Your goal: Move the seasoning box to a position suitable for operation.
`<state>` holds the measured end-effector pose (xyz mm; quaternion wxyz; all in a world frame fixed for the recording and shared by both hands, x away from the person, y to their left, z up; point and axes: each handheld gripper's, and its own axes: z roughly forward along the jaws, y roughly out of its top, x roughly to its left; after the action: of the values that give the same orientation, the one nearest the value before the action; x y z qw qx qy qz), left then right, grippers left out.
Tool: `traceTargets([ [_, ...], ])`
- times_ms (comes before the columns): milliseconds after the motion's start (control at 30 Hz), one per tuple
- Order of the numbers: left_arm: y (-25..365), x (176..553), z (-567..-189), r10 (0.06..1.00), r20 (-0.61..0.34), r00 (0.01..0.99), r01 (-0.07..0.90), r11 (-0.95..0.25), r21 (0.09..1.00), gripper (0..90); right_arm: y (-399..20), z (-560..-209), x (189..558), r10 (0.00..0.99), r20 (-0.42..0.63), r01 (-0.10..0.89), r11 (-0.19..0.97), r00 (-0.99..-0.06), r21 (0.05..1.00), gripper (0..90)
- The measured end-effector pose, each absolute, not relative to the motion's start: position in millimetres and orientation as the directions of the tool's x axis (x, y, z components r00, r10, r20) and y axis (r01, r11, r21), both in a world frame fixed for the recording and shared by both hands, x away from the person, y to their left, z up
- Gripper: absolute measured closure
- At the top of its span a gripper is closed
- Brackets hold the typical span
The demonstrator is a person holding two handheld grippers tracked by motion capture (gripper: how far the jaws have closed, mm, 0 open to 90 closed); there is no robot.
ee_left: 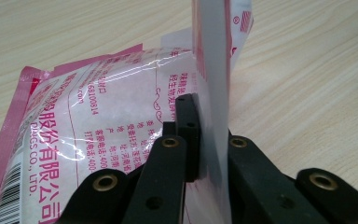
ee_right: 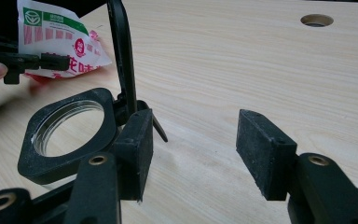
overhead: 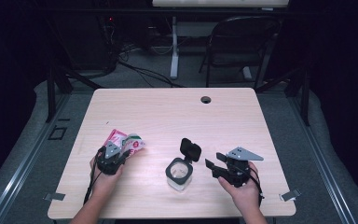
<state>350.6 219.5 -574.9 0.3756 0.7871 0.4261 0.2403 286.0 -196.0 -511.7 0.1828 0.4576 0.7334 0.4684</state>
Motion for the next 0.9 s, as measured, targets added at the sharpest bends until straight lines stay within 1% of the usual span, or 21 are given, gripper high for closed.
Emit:
traceTargets([
  [333,223,349,-566,0.858,0.057,0.510,0.482,-0.340,0.808,90.0,-196,-512,286,0.841,0.157,0.499,0.148,-0.517,0.854,45.6],
  [500,226,348,-562,0.863,0.049,0.502,0.479,-0.325,0.815,90.0,-195,-512,286,0.838,0.161,0.499,0.147,-0.522,0.854,43.8],
  [667,233,348,-555,0.858,0.036,0.512,0.474,-0.317,0.821,90.0,-194,-511,286,0.841,0.161,0.492,0.138,-0.516,0.860,42.4],
  [800,241,346,-549,0.869,0.024,0.494,0.465,-0.287,0.838,90.0,-194,-510,287,0.841,0.154,0.490,0.145,-0.519,0.860,41.4],
  [900,246,344,-544,0.873,0.027,0.487,0.456,-0.280,0.845,90.0,-194,-509,287,0.839,0.168,0.491,0.131,-0.518,0.861,41.1],
])
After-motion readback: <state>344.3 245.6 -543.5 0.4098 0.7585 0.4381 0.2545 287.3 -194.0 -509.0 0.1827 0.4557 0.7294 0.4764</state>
